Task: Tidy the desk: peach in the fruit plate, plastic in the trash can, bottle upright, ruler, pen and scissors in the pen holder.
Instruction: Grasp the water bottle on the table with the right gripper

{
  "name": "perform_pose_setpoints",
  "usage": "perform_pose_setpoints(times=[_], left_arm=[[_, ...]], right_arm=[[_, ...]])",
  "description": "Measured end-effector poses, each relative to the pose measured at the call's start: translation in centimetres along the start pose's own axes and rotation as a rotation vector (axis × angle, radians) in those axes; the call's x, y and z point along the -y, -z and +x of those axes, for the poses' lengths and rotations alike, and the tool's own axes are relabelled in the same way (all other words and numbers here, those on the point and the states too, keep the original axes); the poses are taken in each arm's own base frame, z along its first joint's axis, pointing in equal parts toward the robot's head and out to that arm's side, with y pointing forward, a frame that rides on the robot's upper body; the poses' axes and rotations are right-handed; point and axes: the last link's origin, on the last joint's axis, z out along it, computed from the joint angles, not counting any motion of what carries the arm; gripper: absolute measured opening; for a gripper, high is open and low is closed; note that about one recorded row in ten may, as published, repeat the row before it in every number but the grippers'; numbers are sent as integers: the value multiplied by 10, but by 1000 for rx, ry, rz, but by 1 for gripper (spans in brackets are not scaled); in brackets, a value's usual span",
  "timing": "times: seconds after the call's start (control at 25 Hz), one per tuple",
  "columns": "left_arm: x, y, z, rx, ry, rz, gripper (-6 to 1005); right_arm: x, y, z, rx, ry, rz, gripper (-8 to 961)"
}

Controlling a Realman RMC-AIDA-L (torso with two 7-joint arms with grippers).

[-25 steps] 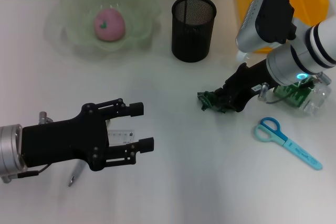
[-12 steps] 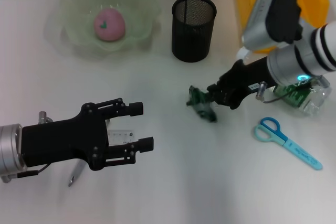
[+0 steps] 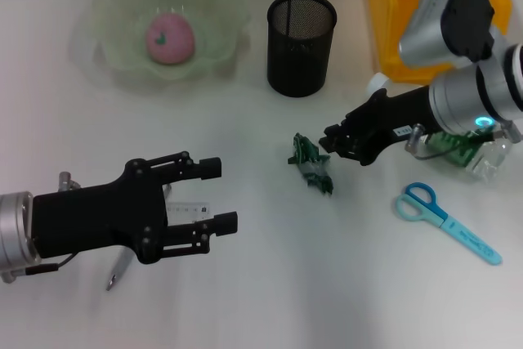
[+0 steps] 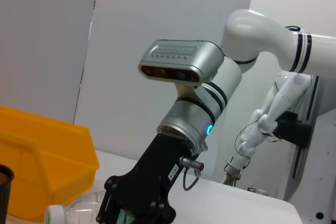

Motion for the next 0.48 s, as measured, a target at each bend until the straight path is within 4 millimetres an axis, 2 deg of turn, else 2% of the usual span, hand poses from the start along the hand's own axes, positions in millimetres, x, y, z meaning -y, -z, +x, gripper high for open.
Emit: perform_pose_setpoints(times=[0.08, 0.12, 0.48], left_arm=[[1, -1, 1, 0, -2, -2, 757], [1, -1, 1, 1, -4, -3, 757], [2, -1, 2, 2, -6, -1, 758]], right_arm=[[-2, 0, -4, -9, -20, -14, 119], [-2, 0, -8, -14, -41, -20, 224], [5, -6, -11, -61, -51, 16, 382]])
